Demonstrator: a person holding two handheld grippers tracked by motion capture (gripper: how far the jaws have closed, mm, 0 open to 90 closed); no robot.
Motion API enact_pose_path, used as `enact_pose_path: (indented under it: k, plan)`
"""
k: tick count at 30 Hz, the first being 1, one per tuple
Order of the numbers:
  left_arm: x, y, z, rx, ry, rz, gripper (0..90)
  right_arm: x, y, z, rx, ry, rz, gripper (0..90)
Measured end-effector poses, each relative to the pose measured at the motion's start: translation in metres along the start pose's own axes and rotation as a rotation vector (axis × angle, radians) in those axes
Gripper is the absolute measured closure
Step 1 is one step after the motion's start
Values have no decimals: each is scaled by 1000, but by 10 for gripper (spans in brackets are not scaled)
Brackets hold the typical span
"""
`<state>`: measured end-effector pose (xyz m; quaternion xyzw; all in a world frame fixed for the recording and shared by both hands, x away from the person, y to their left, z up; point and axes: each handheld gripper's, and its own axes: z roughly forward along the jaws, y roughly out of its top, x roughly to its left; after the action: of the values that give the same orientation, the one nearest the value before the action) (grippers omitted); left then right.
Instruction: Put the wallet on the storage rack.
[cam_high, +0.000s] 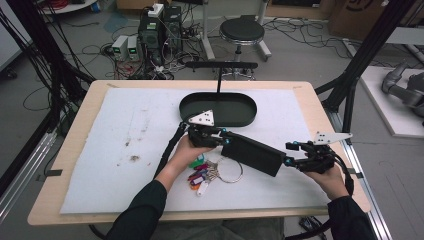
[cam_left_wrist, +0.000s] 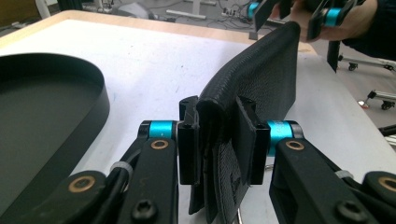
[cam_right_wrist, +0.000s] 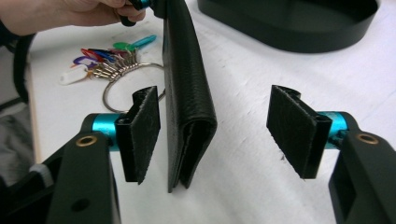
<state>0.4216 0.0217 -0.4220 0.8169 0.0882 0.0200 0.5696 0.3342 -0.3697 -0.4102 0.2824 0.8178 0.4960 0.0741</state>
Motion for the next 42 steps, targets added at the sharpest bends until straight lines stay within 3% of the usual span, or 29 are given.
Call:
enact_pose_path:
  k: [3,6,7,11,17,18,23,25,27,28,31,36,42]
  plan:
    - [-4,3,-1,-4,4,12,729,1,-1,6,26,11,9,330]
    - [-10,2,-3,-18,19,14,734,3,-2,21,100,24,0,345]
    - [-11,0,-5,-26,23,9,734,3,-2,21,100,24,0,345]
    - [-13,-7,-11,-50,31,-25,739,2,-4,30,130,26,10,453]
    - [-18,-9,-18,-73,47,-15,738,5,0,35,83,27,-46,700]
    - [-18,-9,-19,-77,47,-17,731,5,1,34,67,46,-57,740]
    - [-22,-6,-24,-79,69,2,689,8,5,32,52,46,-87,759]
    - [-23,-5,-27,-71,96,7,647,11,8,31,46,52,-97,765]
    - [-23,-5,-30,-76,110,-2,605,13,10,31,38,56,-110,767]
    - [-22,-4,-32,-76,125,-7,520,14,12,30,31,50,-116,768]
    - [-21,-3,-40,-73,165,-25,474,15,14,28,17,46,-116,768]
    - [-23,2,-60,-71,213,-45,391,15,22,22,-40,3,-112,768]
    - [-34,9,-93,-64,268,-47,349,12,31,21,-58,-53,-98,768]
